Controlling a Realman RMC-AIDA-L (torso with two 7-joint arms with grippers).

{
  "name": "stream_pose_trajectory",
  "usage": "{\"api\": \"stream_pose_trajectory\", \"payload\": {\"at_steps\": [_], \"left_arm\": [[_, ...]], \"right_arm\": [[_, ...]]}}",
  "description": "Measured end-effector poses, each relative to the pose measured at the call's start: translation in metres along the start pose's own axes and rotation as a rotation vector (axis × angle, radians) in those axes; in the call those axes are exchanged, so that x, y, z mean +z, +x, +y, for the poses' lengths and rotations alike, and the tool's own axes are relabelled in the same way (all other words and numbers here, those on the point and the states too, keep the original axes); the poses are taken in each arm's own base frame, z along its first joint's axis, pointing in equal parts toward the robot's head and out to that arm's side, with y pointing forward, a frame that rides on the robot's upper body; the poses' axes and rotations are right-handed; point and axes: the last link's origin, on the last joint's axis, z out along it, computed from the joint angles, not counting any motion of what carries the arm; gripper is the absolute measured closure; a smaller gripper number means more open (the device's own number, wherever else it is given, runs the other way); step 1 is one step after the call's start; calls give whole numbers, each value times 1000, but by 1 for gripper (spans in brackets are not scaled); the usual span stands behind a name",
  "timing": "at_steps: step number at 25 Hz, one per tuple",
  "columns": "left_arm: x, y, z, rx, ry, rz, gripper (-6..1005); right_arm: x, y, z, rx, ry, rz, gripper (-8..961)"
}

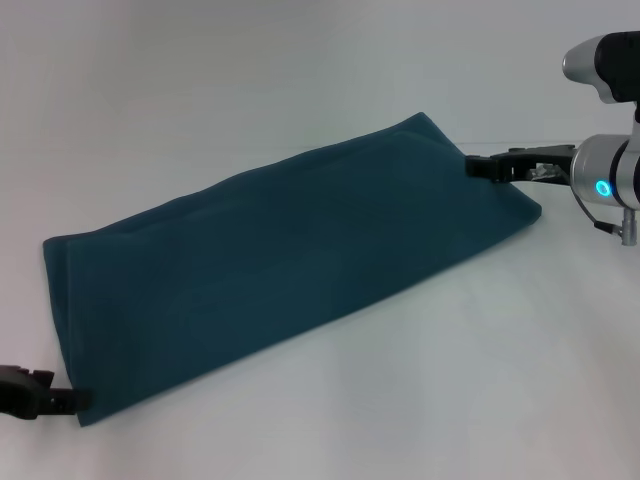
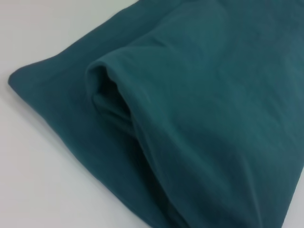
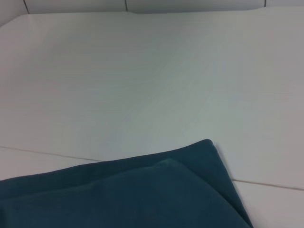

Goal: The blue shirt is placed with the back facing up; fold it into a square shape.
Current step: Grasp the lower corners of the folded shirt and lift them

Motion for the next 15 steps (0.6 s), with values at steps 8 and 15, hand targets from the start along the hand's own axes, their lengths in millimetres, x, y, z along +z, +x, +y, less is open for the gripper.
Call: {"api": "stream_pose_trajectory", "payload": {"at_steps": [8,15], "left_arm": [[10,3,6,24,-21,-20,310],[15,3,10,30,-36,-26,311]], "right_arm": [[0,2,-2,0,5,4,267],[0,5,-3,4,7,9,266]]}}
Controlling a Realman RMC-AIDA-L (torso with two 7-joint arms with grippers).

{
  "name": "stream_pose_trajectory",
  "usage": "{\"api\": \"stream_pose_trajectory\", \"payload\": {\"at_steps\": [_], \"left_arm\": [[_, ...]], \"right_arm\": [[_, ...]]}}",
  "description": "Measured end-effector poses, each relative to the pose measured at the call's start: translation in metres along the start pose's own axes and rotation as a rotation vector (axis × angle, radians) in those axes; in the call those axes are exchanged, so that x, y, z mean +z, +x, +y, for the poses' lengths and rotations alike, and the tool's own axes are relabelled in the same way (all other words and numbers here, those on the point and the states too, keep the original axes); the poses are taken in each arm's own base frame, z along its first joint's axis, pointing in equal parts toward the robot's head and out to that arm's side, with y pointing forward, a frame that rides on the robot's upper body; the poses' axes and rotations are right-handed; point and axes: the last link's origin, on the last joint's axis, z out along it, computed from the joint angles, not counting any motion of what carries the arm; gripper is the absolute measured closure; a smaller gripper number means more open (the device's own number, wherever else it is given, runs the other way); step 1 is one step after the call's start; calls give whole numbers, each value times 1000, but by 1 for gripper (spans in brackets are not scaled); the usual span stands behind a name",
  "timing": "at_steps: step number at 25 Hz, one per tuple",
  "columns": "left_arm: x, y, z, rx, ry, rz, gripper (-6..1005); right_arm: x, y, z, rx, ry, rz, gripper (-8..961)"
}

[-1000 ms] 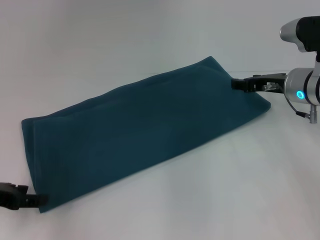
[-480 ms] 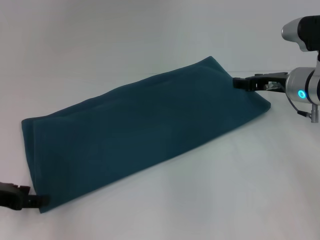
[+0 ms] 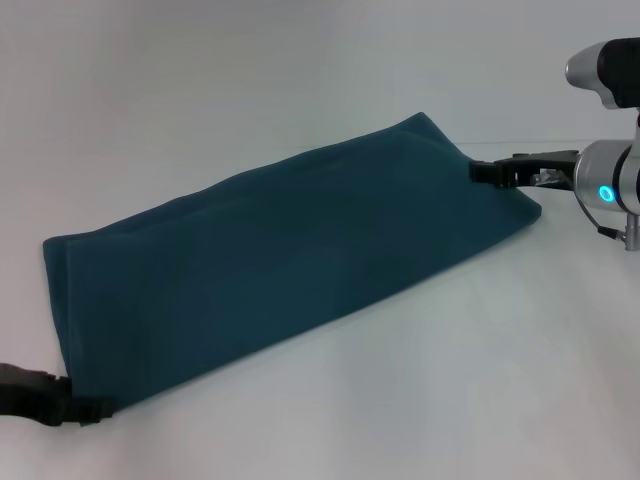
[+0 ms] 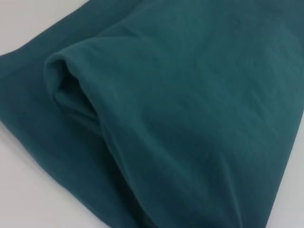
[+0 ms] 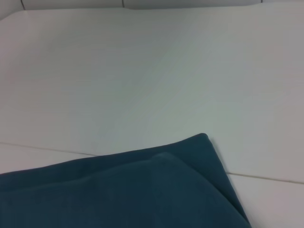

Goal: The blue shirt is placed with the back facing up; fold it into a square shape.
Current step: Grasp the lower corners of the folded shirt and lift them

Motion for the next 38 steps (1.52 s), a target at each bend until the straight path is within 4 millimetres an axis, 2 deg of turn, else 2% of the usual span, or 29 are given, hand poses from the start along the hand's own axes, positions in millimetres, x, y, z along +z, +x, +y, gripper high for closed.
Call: {"api": "stream_pose_trajectory", "payload": {"at_steps": [5,12,19,24,30,38], "left_arm": [[1,-1,1,-1,-6,-4,325],[3,-1,4,12,-26,-13,514],[5,-4,17,67,-95,-69,723],[0,-7,18,69,-116,-74,916],[-3,-11,23,87,-151,-96,972],[-13,-25,23,102,-168,-154,973]], "right_arm": [[-1,2,-1,2,3,2,266],[-1,4,-1,4,0,6,267],[-1,5,-2,6,1,10,267],[-2,8,-3,10,2,12,266],[-3,13,-5,15,5,19,266],[-3,14,-6,9,8,23,265]]}}
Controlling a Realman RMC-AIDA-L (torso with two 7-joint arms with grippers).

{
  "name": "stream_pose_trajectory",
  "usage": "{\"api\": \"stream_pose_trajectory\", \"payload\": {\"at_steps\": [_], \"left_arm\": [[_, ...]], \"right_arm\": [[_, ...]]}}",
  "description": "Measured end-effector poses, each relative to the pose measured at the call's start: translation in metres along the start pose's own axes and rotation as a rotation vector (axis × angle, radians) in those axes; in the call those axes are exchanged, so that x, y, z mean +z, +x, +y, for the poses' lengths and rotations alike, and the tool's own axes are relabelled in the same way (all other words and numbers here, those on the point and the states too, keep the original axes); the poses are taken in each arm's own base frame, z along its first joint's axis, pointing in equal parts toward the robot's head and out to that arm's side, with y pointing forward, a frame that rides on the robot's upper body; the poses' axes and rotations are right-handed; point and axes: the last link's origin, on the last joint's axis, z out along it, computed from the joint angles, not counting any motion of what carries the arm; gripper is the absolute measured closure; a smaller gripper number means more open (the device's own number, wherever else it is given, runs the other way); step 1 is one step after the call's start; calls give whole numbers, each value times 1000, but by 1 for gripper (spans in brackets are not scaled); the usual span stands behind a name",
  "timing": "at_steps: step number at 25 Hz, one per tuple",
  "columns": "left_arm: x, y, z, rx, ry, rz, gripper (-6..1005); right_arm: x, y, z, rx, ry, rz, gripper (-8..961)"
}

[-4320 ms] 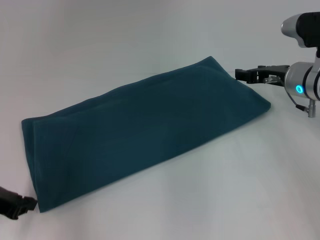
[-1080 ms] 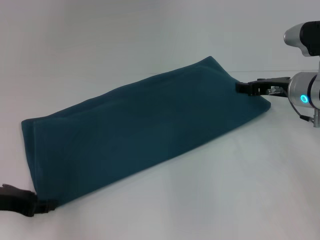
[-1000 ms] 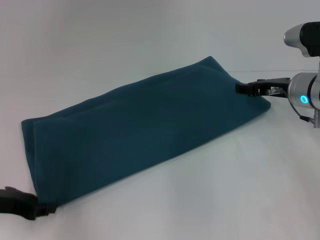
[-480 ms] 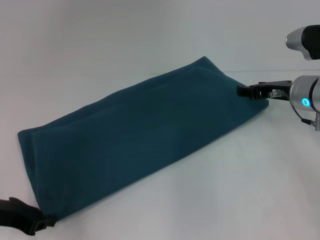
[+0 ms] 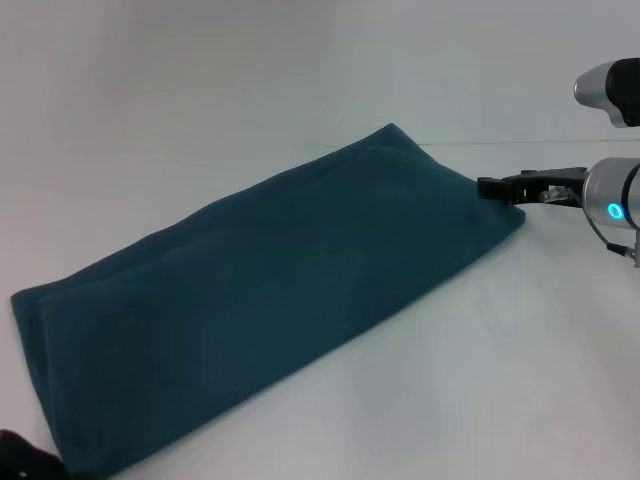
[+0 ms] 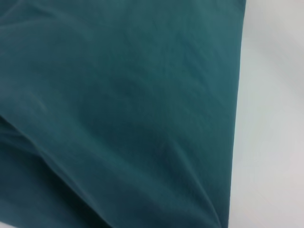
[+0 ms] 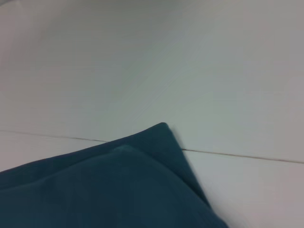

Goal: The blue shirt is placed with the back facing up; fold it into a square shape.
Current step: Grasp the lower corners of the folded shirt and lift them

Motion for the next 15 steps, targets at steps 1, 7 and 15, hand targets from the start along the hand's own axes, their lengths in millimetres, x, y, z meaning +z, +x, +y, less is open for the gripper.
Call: {"api": "stream_pose_trajectory", "payload": {"at_steps": [1,7,15], "left_arm": [[-1,-2,0,1,-2,-6,973],[-8,-6,1,-1,-4,0,974],[-9,-6,0,0,3,10,972]], "right_arm": [[0,0,0,-4,1,0,265],[2,-13,3,-25,-8,-5,265],[10,-19,0,-4,-29,63,260]]}}
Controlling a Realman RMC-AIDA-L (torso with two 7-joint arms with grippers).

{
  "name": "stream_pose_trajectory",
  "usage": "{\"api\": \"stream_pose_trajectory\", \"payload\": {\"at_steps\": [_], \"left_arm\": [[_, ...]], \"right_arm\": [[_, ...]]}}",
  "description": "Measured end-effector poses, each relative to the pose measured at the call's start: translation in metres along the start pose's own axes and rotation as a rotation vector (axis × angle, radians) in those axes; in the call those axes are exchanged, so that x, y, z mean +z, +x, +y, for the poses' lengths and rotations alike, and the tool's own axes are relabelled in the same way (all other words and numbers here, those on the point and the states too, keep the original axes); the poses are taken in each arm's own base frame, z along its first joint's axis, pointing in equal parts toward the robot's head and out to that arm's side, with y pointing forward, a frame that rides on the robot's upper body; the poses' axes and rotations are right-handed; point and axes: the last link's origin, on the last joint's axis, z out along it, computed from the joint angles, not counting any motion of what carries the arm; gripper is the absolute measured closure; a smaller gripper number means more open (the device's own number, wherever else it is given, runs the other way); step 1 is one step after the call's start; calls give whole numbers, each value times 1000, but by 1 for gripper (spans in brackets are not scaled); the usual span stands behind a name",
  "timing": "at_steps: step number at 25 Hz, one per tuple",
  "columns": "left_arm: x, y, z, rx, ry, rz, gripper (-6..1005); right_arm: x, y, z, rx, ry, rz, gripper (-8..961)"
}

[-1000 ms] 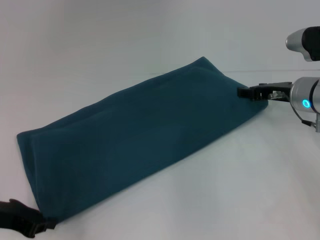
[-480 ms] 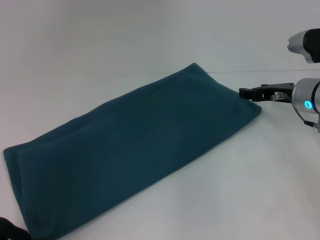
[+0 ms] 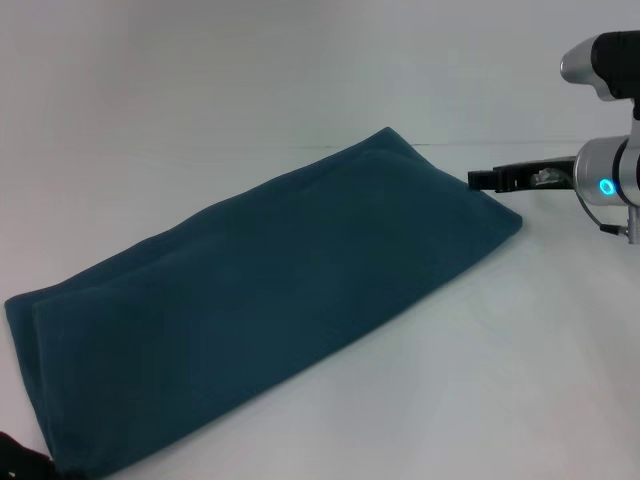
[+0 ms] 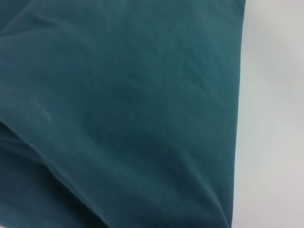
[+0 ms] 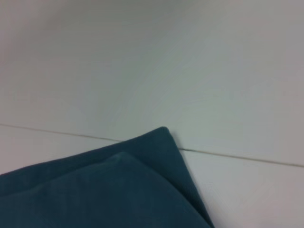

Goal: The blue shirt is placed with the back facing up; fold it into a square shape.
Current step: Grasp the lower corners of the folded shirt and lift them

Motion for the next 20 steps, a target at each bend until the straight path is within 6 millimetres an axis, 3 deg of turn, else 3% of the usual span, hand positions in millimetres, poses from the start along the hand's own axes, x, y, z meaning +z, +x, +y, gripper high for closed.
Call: {"api": "stream_pose_trajectory", "payload": {"at_steps": [20], "left_arm": [[6,3,2,12,-4,4,972]], "right_arm": [[1,23,-20,68,12,82,264]]}}
